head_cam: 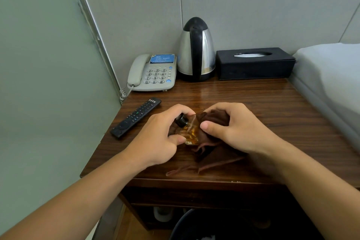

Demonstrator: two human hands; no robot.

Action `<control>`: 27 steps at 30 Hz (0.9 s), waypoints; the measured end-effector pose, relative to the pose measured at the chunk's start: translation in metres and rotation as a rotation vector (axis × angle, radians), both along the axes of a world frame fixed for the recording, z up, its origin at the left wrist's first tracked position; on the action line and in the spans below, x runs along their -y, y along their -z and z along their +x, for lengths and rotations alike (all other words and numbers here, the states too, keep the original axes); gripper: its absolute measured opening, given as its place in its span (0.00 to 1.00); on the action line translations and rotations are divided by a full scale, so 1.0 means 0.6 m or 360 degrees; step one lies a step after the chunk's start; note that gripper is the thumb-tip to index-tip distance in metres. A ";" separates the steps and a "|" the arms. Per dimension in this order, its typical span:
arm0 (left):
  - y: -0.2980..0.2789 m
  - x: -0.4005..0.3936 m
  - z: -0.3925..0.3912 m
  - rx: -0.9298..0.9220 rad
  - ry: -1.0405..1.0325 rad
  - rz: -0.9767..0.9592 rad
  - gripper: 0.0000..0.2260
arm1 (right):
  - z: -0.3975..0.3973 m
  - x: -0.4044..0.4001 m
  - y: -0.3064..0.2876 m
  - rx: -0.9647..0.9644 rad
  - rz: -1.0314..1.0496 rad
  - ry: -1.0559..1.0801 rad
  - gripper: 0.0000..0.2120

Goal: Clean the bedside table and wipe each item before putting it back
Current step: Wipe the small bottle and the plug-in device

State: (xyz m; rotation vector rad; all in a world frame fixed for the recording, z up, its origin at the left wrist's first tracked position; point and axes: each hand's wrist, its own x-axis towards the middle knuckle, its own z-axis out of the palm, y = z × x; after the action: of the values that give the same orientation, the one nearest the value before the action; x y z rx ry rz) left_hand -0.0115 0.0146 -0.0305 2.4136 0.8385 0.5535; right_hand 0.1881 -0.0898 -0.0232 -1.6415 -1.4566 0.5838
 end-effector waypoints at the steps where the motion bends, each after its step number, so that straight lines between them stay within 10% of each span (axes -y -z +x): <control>1: -0.002 0.000 0.000 -0.0004 0.0000 0.0035 0.26 | -0.001 0.003 0.000 0.0000 -0.0018 -0.0035 0.08; 27: 0.038 -0.010 -0.008 0.0248 -0.0092 -0.0333 0.36 | -0.016 0.015 0.007 0.0211 0.0168 -0.0135 0.15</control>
State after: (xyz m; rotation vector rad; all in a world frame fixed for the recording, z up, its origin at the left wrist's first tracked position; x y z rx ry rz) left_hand -0.0163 0.0208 -0.0535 2.1335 0.8562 0.6337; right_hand 0.1786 -0.0987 -0.0273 -1.5666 -1.6320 0.4438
